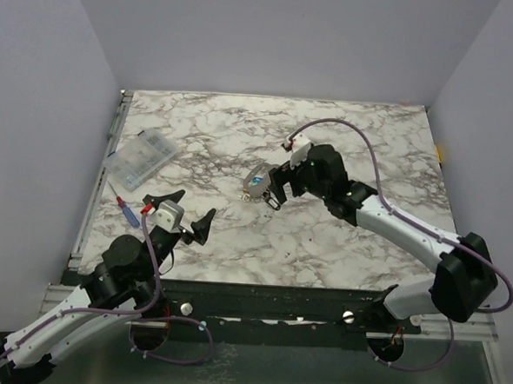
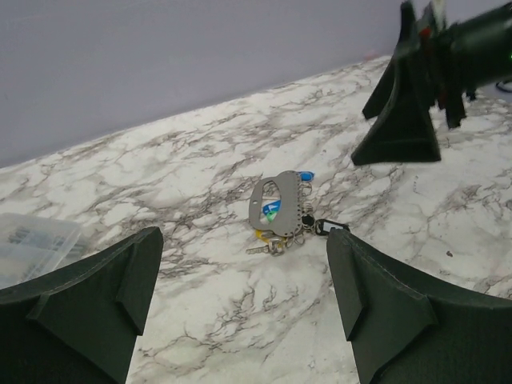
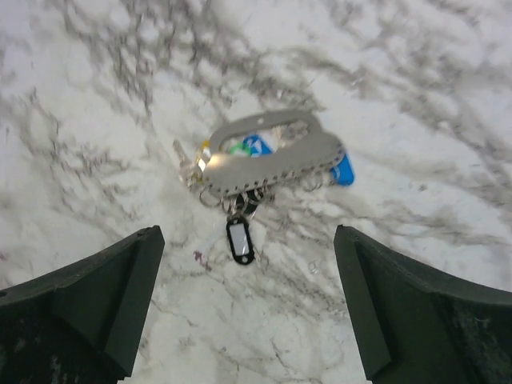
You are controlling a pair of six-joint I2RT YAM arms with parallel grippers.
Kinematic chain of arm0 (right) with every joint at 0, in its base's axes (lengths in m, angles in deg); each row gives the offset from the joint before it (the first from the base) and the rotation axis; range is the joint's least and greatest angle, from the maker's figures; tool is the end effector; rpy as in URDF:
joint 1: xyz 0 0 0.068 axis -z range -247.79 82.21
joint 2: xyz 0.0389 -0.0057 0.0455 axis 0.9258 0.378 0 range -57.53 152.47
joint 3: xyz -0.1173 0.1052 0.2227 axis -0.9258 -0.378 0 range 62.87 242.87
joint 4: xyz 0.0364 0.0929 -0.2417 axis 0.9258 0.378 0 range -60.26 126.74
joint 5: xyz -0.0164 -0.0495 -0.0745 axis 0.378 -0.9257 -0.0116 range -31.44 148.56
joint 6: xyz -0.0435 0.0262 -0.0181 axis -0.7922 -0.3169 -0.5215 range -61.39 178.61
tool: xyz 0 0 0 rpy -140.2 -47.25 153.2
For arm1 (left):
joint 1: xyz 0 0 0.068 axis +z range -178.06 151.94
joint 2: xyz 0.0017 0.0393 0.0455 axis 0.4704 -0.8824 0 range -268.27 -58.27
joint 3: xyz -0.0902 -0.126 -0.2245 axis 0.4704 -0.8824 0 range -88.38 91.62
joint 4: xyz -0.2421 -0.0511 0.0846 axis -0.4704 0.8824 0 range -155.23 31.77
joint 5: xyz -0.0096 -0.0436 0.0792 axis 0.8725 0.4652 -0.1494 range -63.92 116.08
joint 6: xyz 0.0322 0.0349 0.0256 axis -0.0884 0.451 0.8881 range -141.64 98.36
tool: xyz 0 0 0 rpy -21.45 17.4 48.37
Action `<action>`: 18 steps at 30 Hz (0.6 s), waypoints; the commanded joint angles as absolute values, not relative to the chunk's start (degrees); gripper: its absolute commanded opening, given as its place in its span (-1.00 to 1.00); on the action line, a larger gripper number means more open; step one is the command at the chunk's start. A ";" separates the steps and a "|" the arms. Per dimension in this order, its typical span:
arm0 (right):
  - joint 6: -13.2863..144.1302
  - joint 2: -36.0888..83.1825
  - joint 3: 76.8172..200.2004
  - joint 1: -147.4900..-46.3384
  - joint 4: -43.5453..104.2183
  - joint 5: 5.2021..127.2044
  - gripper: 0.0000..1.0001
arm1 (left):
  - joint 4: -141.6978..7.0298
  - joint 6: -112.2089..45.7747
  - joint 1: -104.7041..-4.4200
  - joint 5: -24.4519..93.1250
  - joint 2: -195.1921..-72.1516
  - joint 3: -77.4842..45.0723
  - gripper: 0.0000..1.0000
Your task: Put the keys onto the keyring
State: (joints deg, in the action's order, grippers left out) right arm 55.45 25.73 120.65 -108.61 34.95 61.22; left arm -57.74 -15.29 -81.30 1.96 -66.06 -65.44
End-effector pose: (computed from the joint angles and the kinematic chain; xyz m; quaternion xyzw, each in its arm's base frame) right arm 0.2489 0.2171 0.2685 -0.3359 0.8013 0.1787 0.4616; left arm 0.0624 -0.0593 0.2854 0.1834 0.6369 -0.1667 0.7301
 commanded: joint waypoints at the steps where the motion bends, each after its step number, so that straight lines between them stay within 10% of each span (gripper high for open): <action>1: 62.85 17.95 122.88 -108.89 28.06 47.85 1.00 | -59.28 -14.24 -80.64 -2.52 -69.83 -66.00 0.81; 18: 63.20 -13.62 101.89 -108.84 11.06 36.59 1.00 | -90.76 -5.22 -66.79 -6.48 -105.53 -61.62 0.98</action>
State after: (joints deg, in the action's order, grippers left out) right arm 61.70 -9.48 105.90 -108.61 11.83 40.34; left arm -80.54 -4.95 -74.78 -10.70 -97.68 -64.85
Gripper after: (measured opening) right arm 0.998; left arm 0.987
